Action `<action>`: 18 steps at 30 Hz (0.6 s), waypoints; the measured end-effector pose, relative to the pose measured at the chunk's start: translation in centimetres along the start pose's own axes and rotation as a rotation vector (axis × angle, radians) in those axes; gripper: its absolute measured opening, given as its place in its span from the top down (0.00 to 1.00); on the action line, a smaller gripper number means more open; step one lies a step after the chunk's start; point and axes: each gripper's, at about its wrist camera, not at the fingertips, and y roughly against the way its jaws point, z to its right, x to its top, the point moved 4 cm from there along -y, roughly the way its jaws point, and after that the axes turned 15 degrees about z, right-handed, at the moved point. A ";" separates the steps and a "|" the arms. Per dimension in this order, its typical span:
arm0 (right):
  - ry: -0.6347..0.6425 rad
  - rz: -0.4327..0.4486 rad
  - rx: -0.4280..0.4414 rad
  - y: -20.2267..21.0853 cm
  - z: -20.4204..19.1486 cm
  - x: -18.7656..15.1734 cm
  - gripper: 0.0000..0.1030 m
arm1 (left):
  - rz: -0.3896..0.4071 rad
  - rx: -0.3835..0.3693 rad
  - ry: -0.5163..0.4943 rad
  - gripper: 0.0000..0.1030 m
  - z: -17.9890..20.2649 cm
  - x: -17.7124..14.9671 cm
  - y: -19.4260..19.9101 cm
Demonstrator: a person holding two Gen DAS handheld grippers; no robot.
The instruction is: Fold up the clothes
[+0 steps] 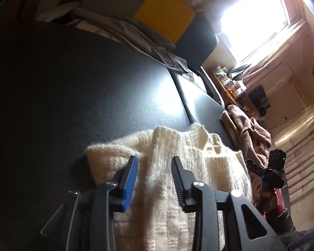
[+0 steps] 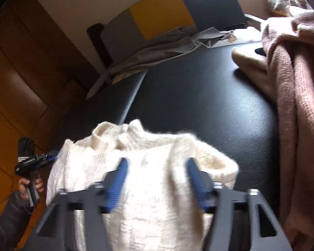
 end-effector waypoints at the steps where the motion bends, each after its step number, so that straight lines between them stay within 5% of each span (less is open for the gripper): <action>1: 0.010 0.001 -0.004 0.1 -0.1 0.0 0.34 | -0.004 0.004 -0.018 0.56 0.2 -0.1 -0.2; 3: 0.040 0.014 -0.021 0.7 -0.3 0.0 0.29 | -0.014 0.014 -0.071 0.52 0.8 -0.3 -0.6; 5: 0.079 0.040 -0.042 1.4 -0.4 -0.2 0.00 | -0.024 0.025 -0.122 0.48 1.5 -0.6 -1.1; 12: 0.159 -0.022 -0.101 0.3 0.7 0.2 0.00 | -0.051 0.099 -0.134 0.51 1.6 -0.4 -2.9; 14: 0.178 -0.031 -0.115 -0.3 0.6 0.3 0.00 | -0.052 0.101 -0.103 0.76 1.3 -0.2 -3.3; 18: 0.205 -0.055 -0.088 -1.4 -0.1 0.4 0.08 | -0.075 0.101 -0.065 0.90 0.8 -0.2 -4.1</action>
